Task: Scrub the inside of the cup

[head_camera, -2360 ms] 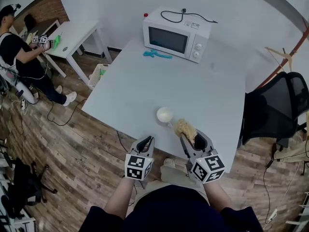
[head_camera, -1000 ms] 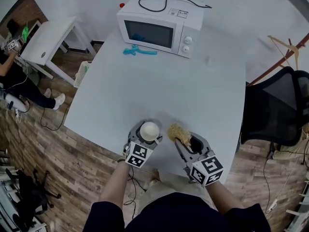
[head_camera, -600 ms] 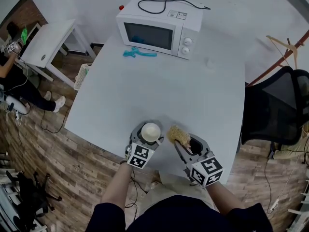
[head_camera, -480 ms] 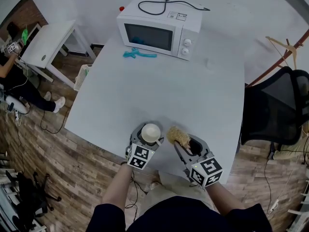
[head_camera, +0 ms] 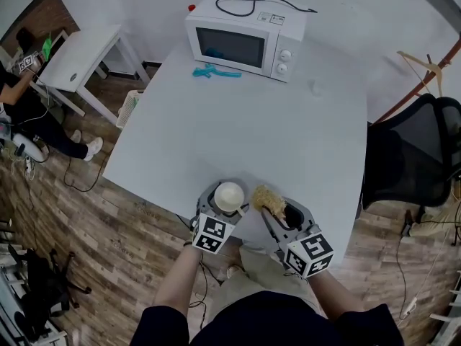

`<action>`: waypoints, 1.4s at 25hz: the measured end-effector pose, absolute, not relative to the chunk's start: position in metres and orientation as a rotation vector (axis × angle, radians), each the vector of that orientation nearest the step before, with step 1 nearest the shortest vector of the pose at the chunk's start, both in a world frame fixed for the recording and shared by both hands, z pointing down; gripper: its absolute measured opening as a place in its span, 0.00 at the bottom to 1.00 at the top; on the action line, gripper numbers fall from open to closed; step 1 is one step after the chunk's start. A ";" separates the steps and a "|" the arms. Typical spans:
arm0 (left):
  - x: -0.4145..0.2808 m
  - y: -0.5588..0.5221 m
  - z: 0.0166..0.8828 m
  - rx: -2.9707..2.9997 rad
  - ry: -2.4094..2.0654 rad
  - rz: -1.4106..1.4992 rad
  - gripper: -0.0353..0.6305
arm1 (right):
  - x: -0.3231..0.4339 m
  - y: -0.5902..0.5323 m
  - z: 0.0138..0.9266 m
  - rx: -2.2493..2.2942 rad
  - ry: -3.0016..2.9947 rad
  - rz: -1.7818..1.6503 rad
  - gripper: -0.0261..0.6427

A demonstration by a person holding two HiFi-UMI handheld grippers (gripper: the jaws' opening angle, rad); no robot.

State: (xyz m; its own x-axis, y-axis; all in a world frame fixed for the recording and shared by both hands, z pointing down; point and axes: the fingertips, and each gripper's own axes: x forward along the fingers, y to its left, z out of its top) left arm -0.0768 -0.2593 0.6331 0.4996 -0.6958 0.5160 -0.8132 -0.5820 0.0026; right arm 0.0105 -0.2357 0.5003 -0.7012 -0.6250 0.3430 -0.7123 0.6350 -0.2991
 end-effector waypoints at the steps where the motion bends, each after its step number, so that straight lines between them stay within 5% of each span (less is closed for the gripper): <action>1: -0.077 -0.253 0.631 2.502 -1.284 0.693 0.68 | 0.010 -0.230 0.500 1.098 -2.653 0.617 0.30; 25: -0.067 -0.098 0.581 2.546 -1.296 0.661 0.68 | 0.002 -0.095 0.467 1.078 -2.735 0.524 0.30; 35: -0.074 -0.081 0.577 2.556 -1.341 0.821 0.68 | -0.042 -0.059 0.437 0.578 -2.722 0.088 0.30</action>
